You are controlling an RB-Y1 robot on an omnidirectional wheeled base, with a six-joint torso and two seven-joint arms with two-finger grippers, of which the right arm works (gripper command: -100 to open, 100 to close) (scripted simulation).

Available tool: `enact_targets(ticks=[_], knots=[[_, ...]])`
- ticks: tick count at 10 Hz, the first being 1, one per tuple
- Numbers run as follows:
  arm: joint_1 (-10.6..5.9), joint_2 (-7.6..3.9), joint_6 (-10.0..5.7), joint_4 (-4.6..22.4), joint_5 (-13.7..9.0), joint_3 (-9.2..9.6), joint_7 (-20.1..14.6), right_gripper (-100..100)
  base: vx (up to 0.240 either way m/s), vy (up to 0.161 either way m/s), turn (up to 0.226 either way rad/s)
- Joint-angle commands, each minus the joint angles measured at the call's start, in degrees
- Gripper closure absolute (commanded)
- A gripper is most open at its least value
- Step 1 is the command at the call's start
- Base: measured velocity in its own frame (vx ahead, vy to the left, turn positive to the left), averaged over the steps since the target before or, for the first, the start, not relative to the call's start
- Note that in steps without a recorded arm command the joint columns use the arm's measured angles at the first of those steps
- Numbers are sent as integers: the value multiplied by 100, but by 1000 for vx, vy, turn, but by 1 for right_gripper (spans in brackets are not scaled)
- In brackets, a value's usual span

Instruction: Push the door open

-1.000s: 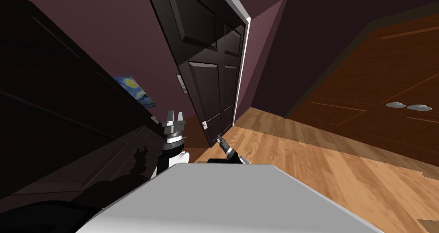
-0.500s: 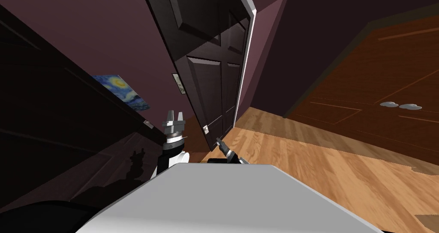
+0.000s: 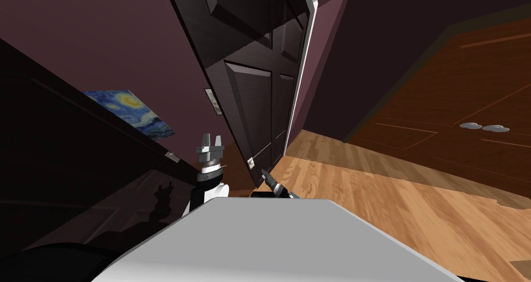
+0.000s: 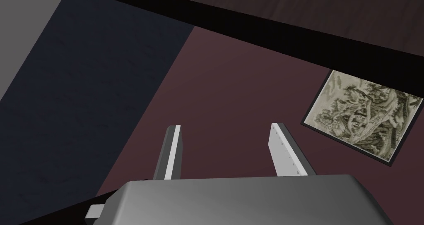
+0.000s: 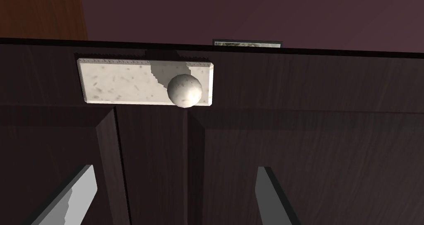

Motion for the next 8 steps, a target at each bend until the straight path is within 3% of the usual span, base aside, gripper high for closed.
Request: enact_targets(ticks=[1,8], knots=[[-18,51,5,57,-1,-35,17,-100,95,108,55],[-79,221,23,250,-4,-153,72,-100,133,140,30]])
